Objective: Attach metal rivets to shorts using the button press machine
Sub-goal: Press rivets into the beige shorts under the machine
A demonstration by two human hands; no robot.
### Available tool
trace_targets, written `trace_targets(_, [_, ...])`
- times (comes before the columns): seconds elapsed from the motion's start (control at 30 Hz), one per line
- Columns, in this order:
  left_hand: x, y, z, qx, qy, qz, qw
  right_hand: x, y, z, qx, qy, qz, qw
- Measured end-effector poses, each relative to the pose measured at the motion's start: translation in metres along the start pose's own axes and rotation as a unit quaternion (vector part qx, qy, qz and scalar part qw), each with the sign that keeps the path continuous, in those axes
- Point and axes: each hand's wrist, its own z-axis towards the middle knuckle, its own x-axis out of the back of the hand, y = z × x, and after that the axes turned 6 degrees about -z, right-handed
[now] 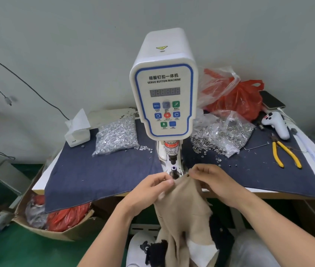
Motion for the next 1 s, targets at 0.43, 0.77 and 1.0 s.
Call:
trace_targets(0.43, [-0.008, -0.015, 0.032, 0.009, 0.196, -0.063, 0.979, -0.001, 0.017, 0.033, 0.015, 0.129, -0.087, 0.988])
trace_targets(0.77, [-0.005, -0.024, 0.033, 0.003, 0.2, -0.069, 0.977, -0.003, 0.02, 0.036, 0.018, 0.118, -0.075, 0.99])
trace_targets(1.0, [-0.002, -0.029, 0.035, -0.001, 0.184, -0.075, 0.98, -0.003, 0.02, 0.037, 0.014, 0.124, -0.083, 0.989])
